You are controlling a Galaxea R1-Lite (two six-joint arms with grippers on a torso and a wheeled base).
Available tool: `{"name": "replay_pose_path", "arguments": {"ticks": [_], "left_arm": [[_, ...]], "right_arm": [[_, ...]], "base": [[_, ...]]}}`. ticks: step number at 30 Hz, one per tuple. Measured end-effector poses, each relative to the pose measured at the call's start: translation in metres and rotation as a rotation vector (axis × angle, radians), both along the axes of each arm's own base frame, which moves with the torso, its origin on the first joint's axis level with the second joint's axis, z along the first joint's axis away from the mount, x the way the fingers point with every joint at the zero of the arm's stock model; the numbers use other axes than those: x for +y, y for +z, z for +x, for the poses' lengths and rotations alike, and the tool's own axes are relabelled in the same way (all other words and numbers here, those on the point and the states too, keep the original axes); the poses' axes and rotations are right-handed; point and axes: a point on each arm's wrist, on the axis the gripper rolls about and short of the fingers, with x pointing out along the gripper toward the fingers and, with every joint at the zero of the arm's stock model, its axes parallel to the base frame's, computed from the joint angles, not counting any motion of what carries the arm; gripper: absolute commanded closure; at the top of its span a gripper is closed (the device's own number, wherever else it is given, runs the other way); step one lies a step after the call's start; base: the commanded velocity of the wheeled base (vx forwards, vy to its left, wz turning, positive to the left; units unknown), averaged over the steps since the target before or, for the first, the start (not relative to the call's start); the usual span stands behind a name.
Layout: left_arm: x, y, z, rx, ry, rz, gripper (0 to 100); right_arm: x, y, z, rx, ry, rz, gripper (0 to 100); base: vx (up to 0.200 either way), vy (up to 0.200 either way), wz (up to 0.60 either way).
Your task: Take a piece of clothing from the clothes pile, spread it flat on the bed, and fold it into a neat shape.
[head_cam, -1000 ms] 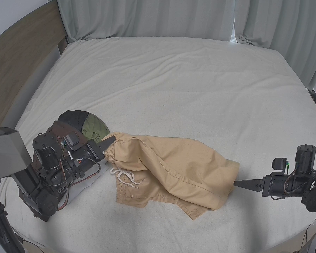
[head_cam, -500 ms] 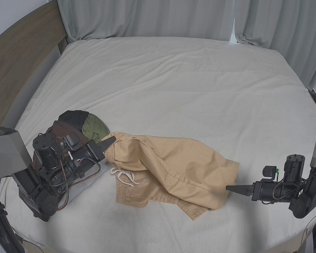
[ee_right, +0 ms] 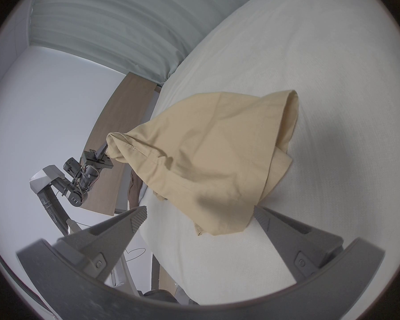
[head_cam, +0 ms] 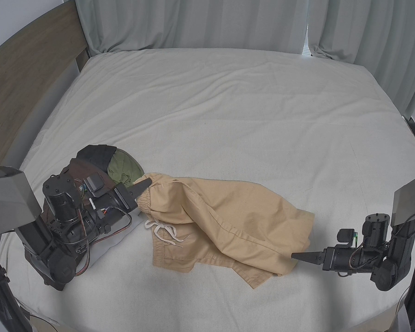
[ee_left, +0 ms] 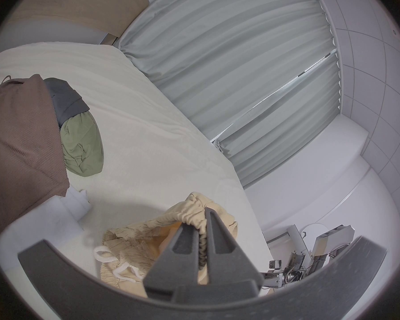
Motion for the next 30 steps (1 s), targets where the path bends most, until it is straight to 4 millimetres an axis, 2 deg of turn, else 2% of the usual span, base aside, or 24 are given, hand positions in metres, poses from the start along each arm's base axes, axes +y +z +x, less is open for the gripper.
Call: {"name": "replay_pose_path", "arguments": {"ticks": [19,30], "left_arm": [[0.000,0.001,0.000,-0.003,0.001,-0.001,100],[0.001,0.001,0.000,-0.002,0.005,-0.001,100]], "right_arm": [[0.007,-0.026,0.017,0.039,0.003,-0.011,0],[0.023,-0.027,0.019,0.061,0.041,0.017,0]], "base": [[0.000,0.000,0.00],[0.000,0.000,0.00]]}}
